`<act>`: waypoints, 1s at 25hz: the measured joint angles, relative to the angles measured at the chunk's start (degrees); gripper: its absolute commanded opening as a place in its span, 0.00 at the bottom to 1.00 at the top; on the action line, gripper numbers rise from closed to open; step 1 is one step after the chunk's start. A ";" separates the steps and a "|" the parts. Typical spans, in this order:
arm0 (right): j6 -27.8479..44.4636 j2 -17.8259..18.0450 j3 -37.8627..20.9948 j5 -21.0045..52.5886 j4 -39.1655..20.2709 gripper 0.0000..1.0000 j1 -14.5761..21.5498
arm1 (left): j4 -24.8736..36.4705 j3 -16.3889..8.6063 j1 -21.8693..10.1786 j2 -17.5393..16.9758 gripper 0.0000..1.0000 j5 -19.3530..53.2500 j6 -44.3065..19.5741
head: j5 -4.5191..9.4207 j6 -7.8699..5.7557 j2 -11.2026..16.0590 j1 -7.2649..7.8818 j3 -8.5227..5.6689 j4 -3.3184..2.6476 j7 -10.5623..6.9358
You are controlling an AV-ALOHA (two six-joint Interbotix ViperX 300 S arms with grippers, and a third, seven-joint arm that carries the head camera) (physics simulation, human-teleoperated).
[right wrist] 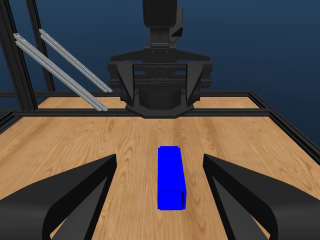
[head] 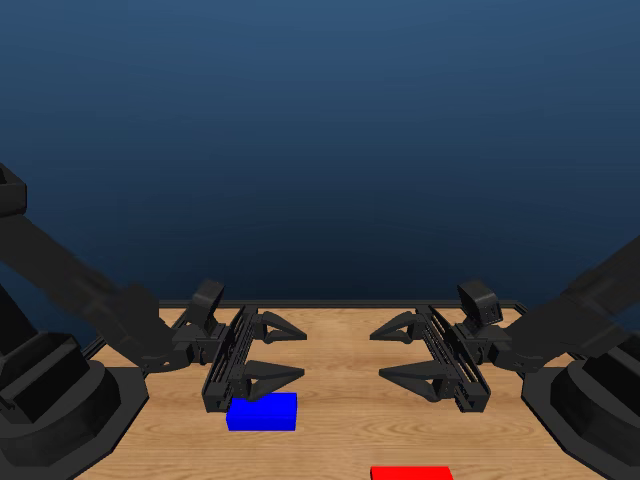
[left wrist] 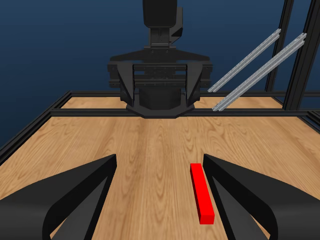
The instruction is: Insert peg into socket
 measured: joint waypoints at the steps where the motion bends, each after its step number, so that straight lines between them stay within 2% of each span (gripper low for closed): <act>1: 0.97 -0.56 -0.01 2.01 1.56 1.00 0.87 | 0.35 -0.35 -0.47 -0.04 1.00 -0.38 -2.67 | 2.87 0.87 0.08 0.11 -0.79 0.17 0.01; 2: 1.74 -1.35 -0.01 3.89 3.55 1.00 1.73 | 0.98 -1.00 -1.03 -0.10 1.00 -0.74 -4.73 | 5.28 1.51 0.19 0.23 -1.85 0.41 0.00; 4: 2.88 -2.59 -0.01 6.89 5.88 1.00 2.53 | 2.15 -2.00 -1.60 -0.11 1.00 -1.41 -7.32 | 8.72 2.31 0.40 0.40 -3.18 0.68 -0.08; 6: 3.86 -2.93 -0.04 9.14 6.60 1.00 2.71 | 2.97 -2.40 -1.58 -0.11 1.00 -1.98 -9.00 | 10.91 2.66 0.78 0.46 -3.69 0.74 -0.20; 9: 5.22 -2.91 -0.17 11.41 6.58 1.00 2.54 | 3.70 -2.36 -1.20 0.03 1.00 -2.87 -10.88 | 12.82 2.85 1.60 0.45 -3.95 0.70 -0.40; 12: 6.13 -2.24 -0.87 13.54 6.59 1.00 2.83 | 2.74 -1.04 -1.14 -0.20 1.00 -1.54 -12.89 | 13.87 2.93 2.65 0.49 -4.21 0.72 -0.28; 15: 7.38 -0.97 -1.15 14.09 6.85 1.00 3.48 | 0.99 0.89 -1.37 -2.15 1.00 4.51 -12.88 | 14.46 2.89 3.49 0.60 -4.32 0.76 0.03; 20: 9.20 2.54 -2.02 13.23 7.14 1.00 4.78 | -1.38 3.41 -0.45 -6.90 1.00 17.45 -10.85 | 14.55 3.32 4.88 1.05 -4.43 1.03 0.90; 22: 9.54 3.30 -2.37 12.92 7.27 1.00 5.53 | -2.23 3.21 0.05 -9.08 1.00 23.24 -9.02 | 14.40 3.66 5.60 1.29 -4.54 1.19 1.16; 25: 10.10 3.73 -2.45 11.97 7.71 1.00 6.57 | -2.52 1.01 -0.12 -10.81 1.00 32.05 -6.78 | 14.26 4.00 6.46 1.63 -4.66 1.35 1.23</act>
